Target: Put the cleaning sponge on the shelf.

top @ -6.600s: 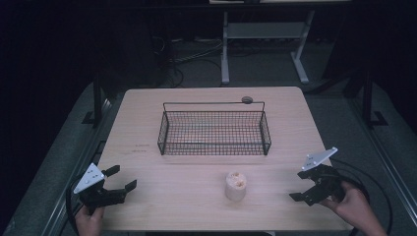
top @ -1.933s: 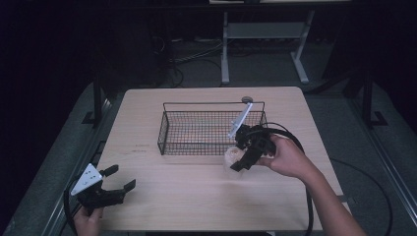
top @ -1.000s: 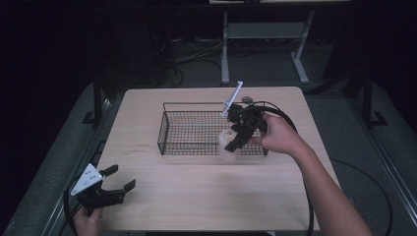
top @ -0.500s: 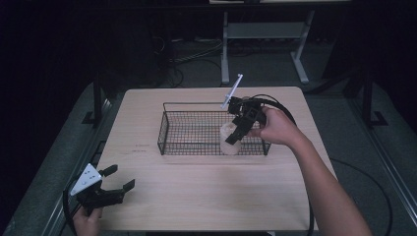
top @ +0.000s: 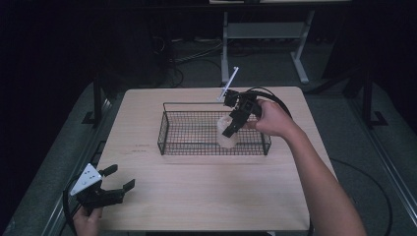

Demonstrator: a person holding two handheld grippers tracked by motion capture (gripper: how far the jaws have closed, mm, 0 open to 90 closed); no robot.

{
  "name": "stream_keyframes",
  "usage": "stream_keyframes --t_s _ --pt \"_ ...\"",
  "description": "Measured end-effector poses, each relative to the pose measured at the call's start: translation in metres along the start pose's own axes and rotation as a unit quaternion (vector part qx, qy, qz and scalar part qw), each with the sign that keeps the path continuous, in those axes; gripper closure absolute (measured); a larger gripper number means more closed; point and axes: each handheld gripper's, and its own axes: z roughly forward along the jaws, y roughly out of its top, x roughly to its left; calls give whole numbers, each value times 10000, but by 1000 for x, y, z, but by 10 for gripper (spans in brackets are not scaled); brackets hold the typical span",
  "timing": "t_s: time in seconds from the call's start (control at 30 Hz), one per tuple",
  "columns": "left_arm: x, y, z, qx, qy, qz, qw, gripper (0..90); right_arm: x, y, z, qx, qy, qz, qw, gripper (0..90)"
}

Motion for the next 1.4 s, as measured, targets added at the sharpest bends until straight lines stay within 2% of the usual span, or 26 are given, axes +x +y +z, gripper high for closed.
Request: stream_keyframes --t_s 0.47,0.87,1.1,1.4 --pt "0 0 0 10 9 9 10000 140 -16 -5 -1 -49 -8 219 9997 280" --pt "0 0 0 -9 18 8 10000 139 -27 7 -5 38 -111 248 9996 280" --pt "0 0 -1 -5 25 -7 10000 139 -36 9 0 -20 -142 336 9993 280" --pt "1 0 -1 -8 37 -5 10000 140 -48 7 19 -16 -95 477 9988 280"
